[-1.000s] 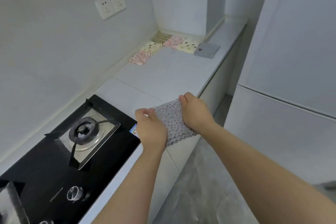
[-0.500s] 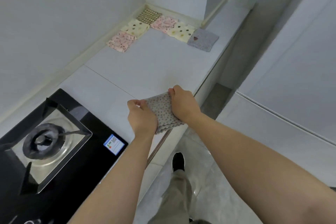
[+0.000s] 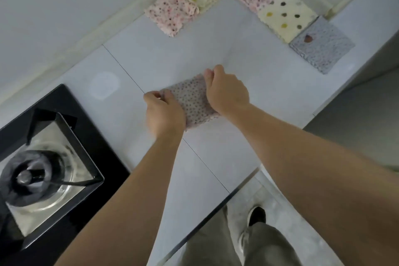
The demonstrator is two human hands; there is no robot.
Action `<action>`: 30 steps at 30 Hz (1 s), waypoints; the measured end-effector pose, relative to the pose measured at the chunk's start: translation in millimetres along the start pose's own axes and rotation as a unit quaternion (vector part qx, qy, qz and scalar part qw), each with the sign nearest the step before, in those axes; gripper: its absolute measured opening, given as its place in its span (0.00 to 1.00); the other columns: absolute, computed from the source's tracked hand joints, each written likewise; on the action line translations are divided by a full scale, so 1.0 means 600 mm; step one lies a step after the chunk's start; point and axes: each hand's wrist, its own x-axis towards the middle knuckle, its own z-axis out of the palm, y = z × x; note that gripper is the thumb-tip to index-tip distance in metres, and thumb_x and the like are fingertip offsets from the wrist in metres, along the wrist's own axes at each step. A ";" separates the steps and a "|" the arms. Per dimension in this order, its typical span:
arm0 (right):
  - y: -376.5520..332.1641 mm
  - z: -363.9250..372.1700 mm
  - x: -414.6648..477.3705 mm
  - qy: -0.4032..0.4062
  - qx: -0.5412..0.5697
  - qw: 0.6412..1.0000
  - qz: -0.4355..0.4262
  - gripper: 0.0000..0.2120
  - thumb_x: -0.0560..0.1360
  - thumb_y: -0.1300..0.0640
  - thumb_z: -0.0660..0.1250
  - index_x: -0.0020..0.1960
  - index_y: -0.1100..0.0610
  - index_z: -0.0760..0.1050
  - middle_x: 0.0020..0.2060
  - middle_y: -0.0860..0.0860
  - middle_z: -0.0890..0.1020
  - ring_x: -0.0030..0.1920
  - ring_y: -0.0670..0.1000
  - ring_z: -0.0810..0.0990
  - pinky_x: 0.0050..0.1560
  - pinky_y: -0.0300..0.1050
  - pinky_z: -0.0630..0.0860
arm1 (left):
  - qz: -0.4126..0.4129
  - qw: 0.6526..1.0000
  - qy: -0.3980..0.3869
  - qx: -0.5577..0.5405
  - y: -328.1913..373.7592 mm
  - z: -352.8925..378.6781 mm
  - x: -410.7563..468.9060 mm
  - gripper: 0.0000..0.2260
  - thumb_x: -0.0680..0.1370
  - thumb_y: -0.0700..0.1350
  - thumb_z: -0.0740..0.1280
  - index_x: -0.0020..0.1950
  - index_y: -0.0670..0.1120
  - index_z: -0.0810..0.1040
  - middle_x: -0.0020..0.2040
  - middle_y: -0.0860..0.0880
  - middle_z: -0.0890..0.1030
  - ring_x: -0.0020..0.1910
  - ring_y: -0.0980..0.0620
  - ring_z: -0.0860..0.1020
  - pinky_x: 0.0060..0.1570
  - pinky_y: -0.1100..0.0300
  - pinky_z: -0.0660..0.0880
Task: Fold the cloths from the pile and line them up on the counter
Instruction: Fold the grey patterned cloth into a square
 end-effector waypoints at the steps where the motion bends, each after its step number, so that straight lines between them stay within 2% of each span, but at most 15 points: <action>1: 0.005 0.002 0.006 0.013 -0.024 1.000 -0.007 0.19 0.85 0.45 0.48 0.61 0.58 0.69 0.48 0.57 0.78 0.45 0.60 0.77 0.41 0.50 0.68 | 0.006 0.999 0.002 0.034 -0.006 -0.004 0.005 0.13 0.83 0.53 0.57 0.62 0.46 0.67 0.53 0.50 0.77 0.51 0.45 0.77 0.44 0.54 0.69; 3: 0.017 0.003 0.002 0.055 -0.047 0.996 -0.051 0.16 0.84 0.48 0.53 0.62 0.58 0.70 0.52 0.57 0.77 0.49 0.61 0.78 0.40 0.50 0.70 | 0.060 0.989 0.031 0.128 -0.025 -0.011 0.004 0.19 0.81 0.49 0.63 0.69 0.45 0.66 0.66 0.46 0.72 0.62 0.43 0.73 0.56 0.49 0.70; 4: 0.021 0.004 -0.006 0.068 -0.051 0.993 -0.086 0.14 0.83 0.50 0.56 0.61 0.58 0.72 0.53 0.57 0.76 0.48 0.61 0.78 0.39 0.50 0.71 | 0.117 0.978 0.049 0.164 -0.036 -0.014 -0.003 0.21 0.79 0.45 0.66 0.71 0.44 0.66 0.68 0.44 0.71 0.65 0.42 0.71 0.61 0.49 0.68; 7: 0.022 0.020 -0.031 0.019 -0.078 0.980 -0.180 0.09 0.80 0.54 0.62 0.55 0.58 0.75 0.51 0.55 0.75 0.44 0.59 0.78 0.33 0.48 0.71 | 0.303 0.926 0.016 0.224 -0.067 -0.005 -0.021 0.21 0.75 0.37 0.67 0.68 0.43 0.73 0.63 0.45 0.77 0.62 0.41 0.73 0.60 0.48 0.69; 9: 0.019 0.039 -0.040 -0.014 -0.109 0.968 -0.227 0.04 0.76 0.59 0.68 0.49 0.58 0.75 0.46 0.54 0.75 0.39 0.59 0.78 0.29 0.45 0.64 | 0.357 0.895 -0.027 0.267 -0.088 0.007 -0.016 0.20 0.75 0.38 0.66 0.67 0.43 0.76 0.63 0.46 0.78 0.62 0.42 0.74 0.61 0.51 0.68; 11: 0.008 0.052 -0.030 -0.012 -0.133 0.958 -0.255 0.04 0.73 0.63 0.69 0.45 0.58 0.75 0.42 0.54 0.75 0.34 0.58 0.77 0.26 0.43 0.59 | 0.366 0.884 -0.016 0.292 -0.098 0.010 0.001 0.19 0.74 0.39 0.65 0.66 0.44 0.77 0.63 0.47 0.78 0.62 0.44 0.74 0.61 0.52 0.66; 12: -0.002 0.055 -0.017 -0.003 -0.143 0.954 -0.265 0.03 0.73 0.64 0.65 0.45 0.58 0.75 0.42 0.54 0.76 0.33 0.58 0.77 0.26 0.43 0.58 | 0.362 0.884 0.001 0.296 -0.099 0.011 0.014 0.19 0.74 0.40 0.65 0.65 0.45 0.77 0.63 0.47 0.78 0.61 0.44 0.75 0.61 0.52 0.66; 13: -0.018 0.055 -0.002 0.005 -0.156 0.949 -0.274 0.07 0.72 0.65 0.59 0.46 0.58 0.75 0.42 0.54 0.76 0.33 0.58 0.77 0.26 0.43 0.57 | 0.355 0.886 0.014 0.297 -0.097 0.011 0.030 0.19 0.75 0.41 0.66 0.66 0.45 0.77 0.63 0.48 0.78 0.62 0.45 0.75 0.61 0.52 0.67; 15: -0.059 0.053 0.036 0.007 -0.186 0.937 -0.297 0.14 0.72 0.64 0.53 0.52 0.59 0.75 0.49 0.55 0.76 0.39 0.59 0.79 0.28 0.46 0.59 | 0.333 0.894 0.026 0.299 -0.084 0.006 0.075 0.19 0.77 0.42 0.66 0.68 0.46 0.77 0.65 0.48 0.77 0.64 0.45 0.74 0.62 0.50 0.68; 18: -0.121 0.058 0.102 -0.002 -0.229 0.923 -0.308 0.17 0.78 0.62 0.55 0.66 0.59 0.70 0.62 0.55 0.72 0.51 0.60 0.78 0.36 0.51 0.63 | 0.303 0.906 0.027 0.294 -0.053 0.000 0.165 0.18 0.80 0.44 0.62 0.71 0.48 0.74 0.69 0.49 0.75 0.69 0.45 0.70 0.64 0.50 0.67; 22: -0.173 0.065 0.188 -0.014 -0.258 0.918 -0.299 0.22 0.81 0.61 0.54 0.74 0.60 0.63 0.70 0.56 0.66 0.59 0.62 0.74 0.44 0.53 0.66 | 0.312 0.906 0.039 0.284 -0.019 -0.003 0.271 0.18 0.84 0.50 0.57 0.72 0.51 0.73 0.71 0.51 0.73 0.70 0.46 0.68 0.65 0.52 0.64; 25: -0.197 0.073 0.230 -0.024 -0.261 0.919 -0.296 0.22 0.82 0.60 0.53 0.75 0.60 0.62 0.70 0.56 0.65 0.61 0.63 0.73 0.50 0.55 0.70 | 0.324 0.900 0.066 0.285 -0.011 -0.002 0.316 0.18 0.84 0.50 0.55 0.72 0.52 0.73 0.70 0.51 0.74 0.69 0.47 0.69 0.66 0.52 0.61; 30: -0.217 0.088 0.249 -0.019 -0.246 0.932 -0.267 0.19 0.83 0.61 0.51 0.73 0.60 0.64 0.69 0.57 0.65 0.63 0.63 0.73 0.44 0.53 0.65 | 0.311 0.911 0.076 0.260 -0.009 0.009 0.336 0.19 0.83 0.50 0.54 0.72 0.53 0.73 0.71 0.53 0.72 0.71 0.48 0.68 0.67 0.52 0.60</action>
